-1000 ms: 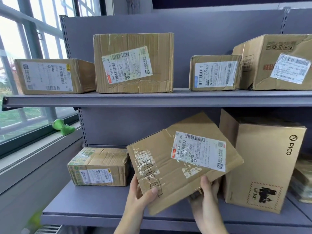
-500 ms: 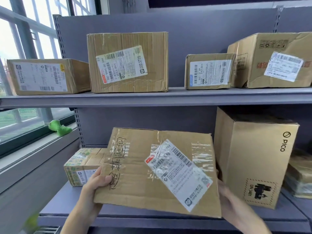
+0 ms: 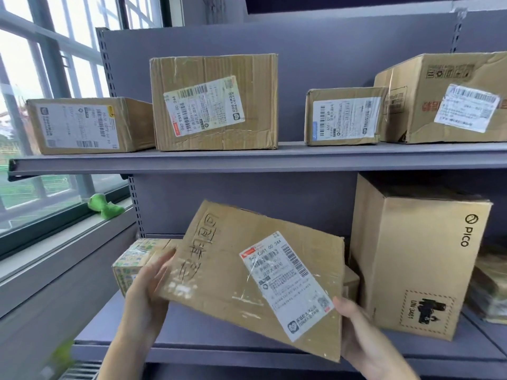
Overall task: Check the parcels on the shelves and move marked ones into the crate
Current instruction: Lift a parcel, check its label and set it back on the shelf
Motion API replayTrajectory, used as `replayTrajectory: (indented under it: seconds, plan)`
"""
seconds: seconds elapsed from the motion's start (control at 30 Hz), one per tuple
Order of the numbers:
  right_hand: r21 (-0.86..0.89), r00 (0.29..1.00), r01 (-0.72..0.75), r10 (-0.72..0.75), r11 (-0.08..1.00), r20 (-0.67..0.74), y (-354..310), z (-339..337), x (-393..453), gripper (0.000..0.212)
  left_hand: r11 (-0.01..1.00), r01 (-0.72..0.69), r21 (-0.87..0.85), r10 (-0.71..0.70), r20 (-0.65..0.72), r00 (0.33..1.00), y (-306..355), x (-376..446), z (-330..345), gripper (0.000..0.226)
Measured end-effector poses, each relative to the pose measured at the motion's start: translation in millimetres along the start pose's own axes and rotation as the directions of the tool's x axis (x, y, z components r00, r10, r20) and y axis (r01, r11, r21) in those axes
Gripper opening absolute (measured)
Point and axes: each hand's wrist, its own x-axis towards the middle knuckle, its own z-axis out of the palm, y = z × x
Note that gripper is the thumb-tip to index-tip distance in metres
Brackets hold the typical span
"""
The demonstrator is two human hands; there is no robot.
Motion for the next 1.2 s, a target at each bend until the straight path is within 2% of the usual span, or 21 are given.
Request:
replayTrajectory:
  seconds: [0.1,0.2,0.27,0.37,0.47,0.53,0.57,0.67,0.73,0.77,0.83,0.87,0.9,0.97,1.1,1.2]
  plan:
    - [0.142,0.996,0.082,-0.075,0.987,-0.052,13.8,15.8,6.4,0.112,0.999,-0.041,0.003,0.041,-0.091,0.995,-9.7,-1.6,10.4,0.05]
    - [0.257,0.986,0.157,-0.138,0.954,-0.092,26.4,33.2,13.0,0.116,0.988,0.054,0.144,-0.057,0.012,0.998,-38.5,-12.5,31.0,0.091]
    - [0.276,0.985,0.15,-0.119,0.949,-0.127,36.4,43.4,16.8,0.124,0.967,0.116,0.225,-0.146,0.123,0.982,-58.8,-26.4,47.6,0.102]
    - [0.289,0.98,0.122,-0.069,0.95,-0.186,50.0,54.4,16.2,0.127,0.965,0.103,0.242,-0.16,0.227,0.961,-84.0,-35.8,61.3,0.101]
    - [0.302,0.967,0.114,-0.036,0.947,-0.254,58.0,56.7,15.6,0.086,0.981,0.068,0.182,-0.105,0.201,0.974,-93.1,-35.5,62.9,0.101]
    - [0.394,0.955,0.103,0.019,0.913,-0.296,59.2,56.5,16.3,0.072,0.983,0.033,0.179,-0.068,0.191,0.979,-92.5,-37.8,64.0,0.107]
    - [0.417,0.953,0.097,0.037,0.904,-0.301,61.2,57.8,15.1,0.075,0.984,0.016,0.179,-0.051,0.192,0.98,-92.6,-39.2,65.5,0.107]
    - [0.393,0.961,0.061,0.052,0.918,-0.271,64.3,61.5,5.8,0.103,0.984,0.011,0.176,-0.043,0.177,0.983,-90.0,-39.8,65.7,0.1]
    - [0.343,0.945,0.069,0.048,0.937,-0.322,59.7,58.0,6.3,0.116,0.986,0.02,0.166,-0.047,0.16,0.986,-85.9,-35.0,61.5,0.098]
    - [0.328,0.93,0.111,0.018,0.938,-0.366,55.2,52.9,8.0,0.106,0.989,0.024,0.146,-0.046,0.152,0.987,-83.0,-31.8,57.7,0.095]
    - [0.336,0.887,0.205,-0.03,0.919,-0.46,43.3,34.6,9.7,0.067,0.992,0.053,0.117,-0.072,0.16,0.985,-75.3,-25.5,49.2,0.091]
    - [0.319,0.9,0.206,-0.051,0.925,-0.433,38.2,26.5,9.6,0.061,0.991,0.069,0.112,-0.088,0.174,0.981,-72.2,-22.3,45.0,0.089]
    - [0.296,0.929,0.191,-0.074,0.936,-0.363,34.5,19.3,9.5,0.069,0.991,0.081,0.11,-0.101,0.193,0.976,-68.9,-19.8,42.1,0.087]
    - [0.196,0.966,0.104,-0.053,0.975,-0.251,29.4,11.1,7.4,0.101,0.988,0.113,0.106,-0.135,0.237,0.962,-63.7,-17.1,38.2,0.083]
    - [0.103,0.986,0.078,-0.062,0.992,-0.153,37.4,7.7,8.7,0.104,0.982,0.132,0.133,-0.16,0.223,0.962,-64.4,-12.7,34.8,0.07]
    - [0.084,0.98,0.085,-0.068,0.993,-0.186,40.8,12.7,11.7,0.112,0.978,0.139,0.153,-0.169,0.203,0.964,-67.3,-10.4,34.0,0.062]
